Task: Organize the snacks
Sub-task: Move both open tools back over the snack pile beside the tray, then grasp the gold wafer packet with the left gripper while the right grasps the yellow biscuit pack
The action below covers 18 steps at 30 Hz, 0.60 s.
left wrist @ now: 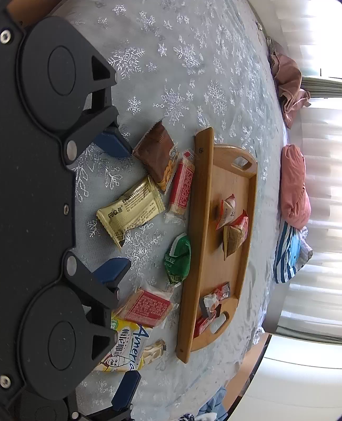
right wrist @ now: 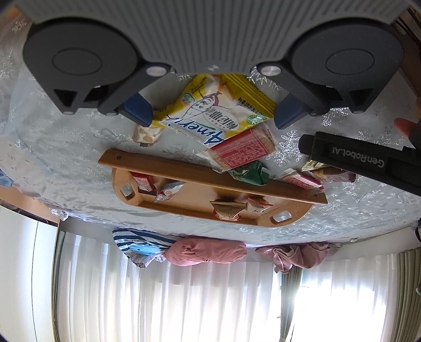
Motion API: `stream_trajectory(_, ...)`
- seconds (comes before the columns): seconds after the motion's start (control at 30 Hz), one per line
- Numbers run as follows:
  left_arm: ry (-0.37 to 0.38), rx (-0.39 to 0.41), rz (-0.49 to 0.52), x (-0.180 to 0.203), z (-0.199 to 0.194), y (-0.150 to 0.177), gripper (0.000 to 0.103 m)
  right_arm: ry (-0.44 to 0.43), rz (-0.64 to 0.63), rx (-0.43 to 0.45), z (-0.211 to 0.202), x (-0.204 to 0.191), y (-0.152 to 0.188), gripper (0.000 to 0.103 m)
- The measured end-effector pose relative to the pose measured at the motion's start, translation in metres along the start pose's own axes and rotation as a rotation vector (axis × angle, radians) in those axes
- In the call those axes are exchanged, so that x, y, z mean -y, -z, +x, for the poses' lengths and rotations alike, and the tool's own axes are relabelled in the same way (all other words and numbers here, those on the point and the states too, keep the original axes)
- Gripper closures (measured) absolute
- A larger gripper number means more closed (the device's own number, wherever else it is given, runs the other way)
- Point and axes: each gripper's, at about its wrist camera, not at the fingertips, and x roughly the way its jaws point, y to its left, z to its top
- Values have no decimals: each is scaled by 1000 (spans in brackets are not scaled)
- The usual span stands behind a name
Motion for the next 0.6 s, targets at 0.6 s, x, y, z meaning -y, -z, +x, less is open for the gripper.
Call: stream_trajectory(0.6, 41, -3, -50, -4, -5, -5, 63, 56, 27, -11, 9, -8, 0, 0)
